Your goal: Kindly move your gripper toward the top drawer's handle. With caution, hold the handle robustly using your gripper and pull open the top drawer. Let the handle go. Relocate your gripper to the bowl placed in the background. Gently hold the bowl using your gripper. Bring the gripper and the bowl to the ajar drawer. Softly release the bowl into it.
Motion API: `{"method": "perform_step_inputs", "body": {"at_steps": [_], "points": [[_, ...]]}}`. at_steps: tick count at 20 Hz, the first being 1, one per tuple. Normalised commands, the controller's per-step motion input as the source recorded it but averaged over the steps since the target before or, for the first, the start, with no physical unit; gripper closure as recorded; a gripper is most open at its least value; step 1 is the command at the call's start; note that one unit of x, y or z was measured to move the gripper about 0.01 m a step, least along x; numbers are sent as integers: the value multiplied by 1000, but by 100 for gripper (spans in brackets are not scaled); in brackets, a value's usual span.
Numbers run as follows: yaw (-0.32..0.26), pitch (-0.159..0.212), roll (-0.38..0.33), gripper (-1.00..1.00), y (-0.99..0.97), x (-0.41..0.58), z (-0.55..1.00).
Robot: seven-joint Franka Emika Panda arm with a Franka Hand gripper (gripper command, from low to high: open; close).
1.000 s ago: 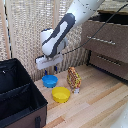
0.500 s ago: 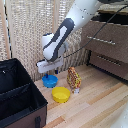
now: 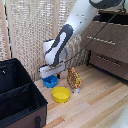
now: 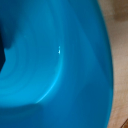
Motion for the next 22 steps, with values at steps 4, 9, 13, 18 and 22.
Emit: {"method": "perform_step_inputs", "body": {"at_steps": [4, 9, 13, 18, 22], "points": [[57, 0, 0, 100, 0, 0, 0], [8, -6, 0, 100, 0, 0, 47], [-1, -21, 13, 100, 0, 6, 187], [-41, -69, 20, 100, 2, 28, 433], [-35, -87, 2, 100, 0, 1, 585]]}}
